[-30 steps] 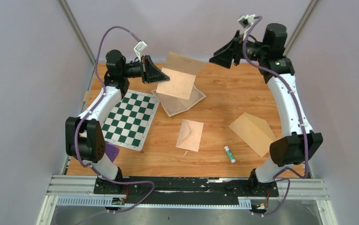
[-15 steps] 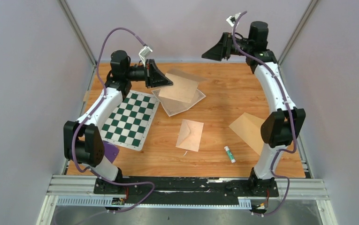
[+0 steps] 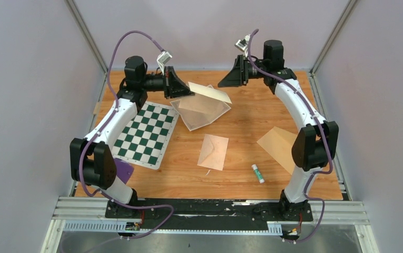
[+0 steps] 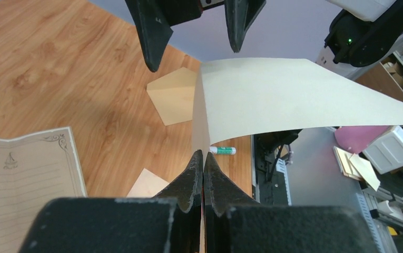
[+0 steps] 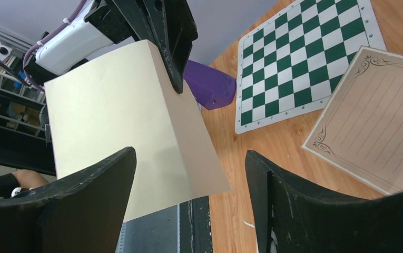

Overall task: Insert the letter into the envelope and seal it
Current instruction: Fold the letter.

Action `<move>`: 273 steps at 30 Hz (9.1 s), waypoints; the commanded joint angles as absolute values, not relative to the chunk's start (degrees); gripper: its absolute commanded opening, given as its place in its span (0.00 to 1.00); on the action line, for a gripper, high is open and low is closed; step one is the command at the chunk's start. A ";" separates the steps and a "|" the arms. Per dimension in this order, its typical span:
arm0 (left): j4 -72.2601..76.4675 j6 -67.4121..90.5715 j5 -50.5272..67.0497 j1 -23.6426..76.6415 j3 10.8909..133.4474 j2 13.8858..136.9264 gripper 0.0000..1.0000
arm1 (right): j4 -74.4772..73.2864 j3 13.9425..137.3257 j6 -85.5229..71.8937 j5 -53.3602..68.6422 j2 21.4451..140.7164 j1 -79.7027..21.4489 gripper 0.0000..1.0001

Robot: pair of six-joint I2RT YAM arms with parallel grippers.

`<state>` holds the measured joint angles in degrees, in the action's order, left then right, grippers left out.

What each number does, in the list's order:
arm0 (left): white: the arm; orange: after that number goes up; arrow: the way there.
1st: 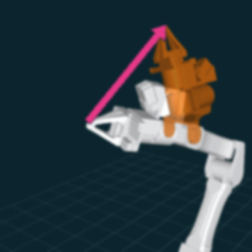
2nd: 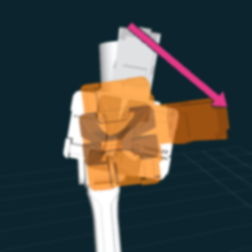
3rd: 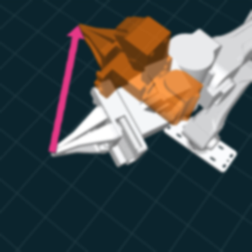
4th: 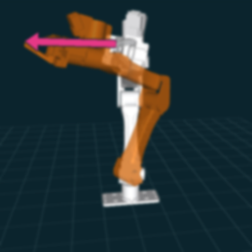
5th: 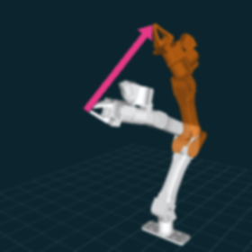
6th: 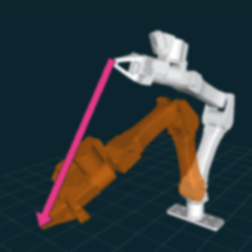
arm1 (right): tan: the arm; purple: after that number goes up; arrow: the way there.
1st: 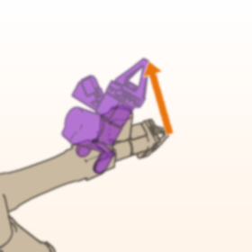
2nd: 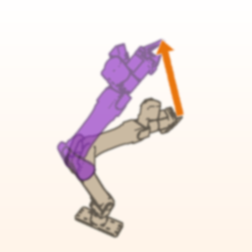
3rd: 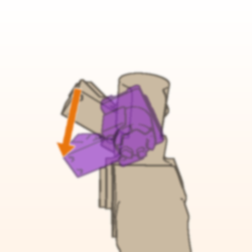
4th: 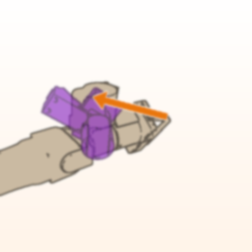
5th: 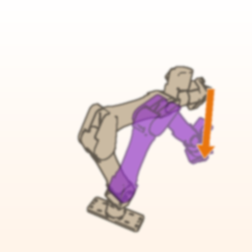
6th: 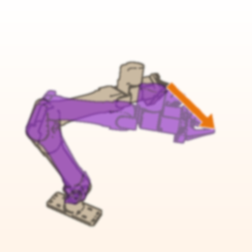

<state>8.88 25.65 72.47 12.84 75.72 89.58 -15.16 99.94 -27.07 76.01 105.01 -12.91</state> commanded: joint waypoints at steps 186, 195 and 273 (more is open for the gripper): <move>-59.69 -32.33 59.80 16.87 102.02 94.74 0.00 | -53.69 103.91 39.93 61.85 95.10 -19.09 0.63; -60.66 -32.26 60.53 17.73 102.35 94.66 0.00 | -52.20 113.51 38.85 62.62 103.04 -24.78 0.60; 5.24 31.56 74.61 9.04 91.95 92.67 0.00 | -7.95 104.57 -2.00 68.12 98.95 -18.50 0.71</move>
<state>15.44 43.11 67.55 8.64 90.41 92.62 5.69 101.32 -18.65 64.03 100.03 -19.03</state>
